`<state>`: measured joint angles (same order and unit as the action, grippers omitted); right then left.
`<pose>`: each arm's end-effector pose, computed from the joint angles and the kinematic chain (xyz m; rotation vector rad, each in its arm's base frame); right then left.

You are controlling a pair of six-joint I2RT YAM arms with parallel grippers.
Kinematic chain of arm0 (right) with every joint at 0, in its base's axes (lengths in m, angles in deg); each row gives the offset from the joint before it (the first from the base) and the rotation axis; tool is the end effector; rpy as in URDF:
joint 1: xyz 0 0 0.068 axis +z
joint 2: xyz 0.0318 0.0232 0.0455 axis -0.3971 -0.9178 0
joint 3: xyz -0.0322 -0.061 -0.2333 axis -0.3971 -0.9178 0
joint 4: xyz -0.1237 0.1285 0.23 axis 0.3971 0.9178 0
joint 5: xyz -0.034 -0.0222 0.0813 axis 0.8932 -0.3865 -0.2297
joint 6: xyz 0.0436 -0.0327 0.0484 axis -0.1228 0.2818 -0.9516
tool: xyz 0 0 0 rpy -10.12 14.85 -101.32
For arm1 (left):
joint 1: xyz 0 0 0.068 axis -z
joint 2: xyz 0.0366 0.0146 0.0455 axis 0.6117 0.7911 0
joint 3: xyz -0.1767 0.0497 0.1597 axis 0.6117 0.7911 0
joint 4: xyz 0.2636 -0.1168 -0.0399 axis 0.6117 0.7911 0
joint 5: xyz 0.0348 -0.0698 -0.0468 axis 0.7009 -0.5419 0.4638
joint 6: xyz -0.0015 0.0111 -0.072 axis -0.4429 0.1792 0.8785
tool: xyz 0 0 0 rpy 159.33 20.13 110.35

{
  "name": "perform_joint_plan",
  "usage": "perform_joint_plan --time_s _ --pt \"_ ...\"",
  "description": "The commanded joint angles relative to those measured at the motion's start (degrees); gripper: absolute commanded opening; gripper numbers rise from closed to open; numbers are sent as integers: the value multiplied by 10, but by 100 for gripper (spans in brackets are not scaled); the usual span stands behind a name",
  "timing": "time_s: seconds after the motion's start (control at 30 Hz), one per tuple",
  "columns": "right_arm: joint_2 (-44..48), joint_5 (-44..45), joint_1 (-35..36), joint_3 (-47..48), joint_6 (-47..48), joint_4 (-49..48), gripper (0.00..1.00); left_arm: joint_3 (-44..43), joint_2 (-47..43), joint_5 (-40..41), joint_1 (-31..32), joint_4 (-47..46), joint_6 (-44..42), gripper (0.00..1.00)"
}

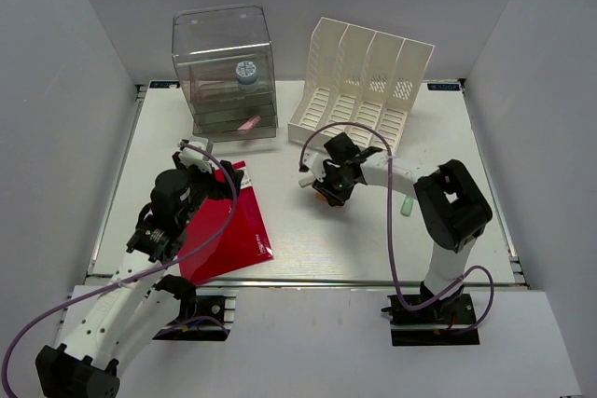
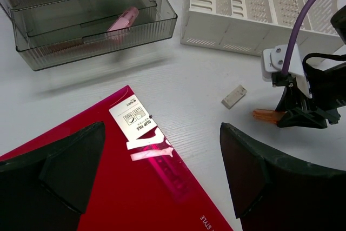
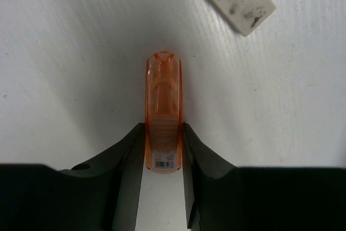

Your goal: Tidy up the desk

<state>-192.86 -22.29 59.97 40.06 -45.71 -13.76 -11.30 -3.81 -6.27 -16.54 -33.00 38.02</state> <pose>0.3073 0.2415 0.0921 -1.4972 2.1963 0.2766 0.2343 -0.0893 0.2629 0.1966 1.8223 -0.3406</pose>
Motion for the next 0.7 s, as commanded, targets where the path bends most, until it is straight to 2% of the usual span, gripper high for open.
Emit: perform_joint_plan --time_s 0.0,0.17,0.33,0.4,0.43,0.53,0.6,0.63,0.67 --pt "-23 23 5 59 61 81 0 6 -14 13 3 -1 1 96" --pt "-30 24 7 202 154 218 0 11 -29 28 3 -4 4 95" --pt "-78 33 11 418 241 298 0 11 -41 40 3 -4 6 94" --pt "-108 34 23 472 261 308 0 14 -49 44 3 -6 7 93" --pt "-116 34 24 510 277 306 0 14 -52 46 3 -8 7 93" --pt "-140 30 42 542 291 236 0 17 -63 59 3 -8 8 93" --pt "-145 45 57 533 297 162 0 18 -69 65 3 -8 8 93" --pt "-148 55 64 518 301 82 0 19 -73 65 3 -11 7 93" --pt "-152 60 67 513 300 43 0 19 -75 65 3 -12 7 93"
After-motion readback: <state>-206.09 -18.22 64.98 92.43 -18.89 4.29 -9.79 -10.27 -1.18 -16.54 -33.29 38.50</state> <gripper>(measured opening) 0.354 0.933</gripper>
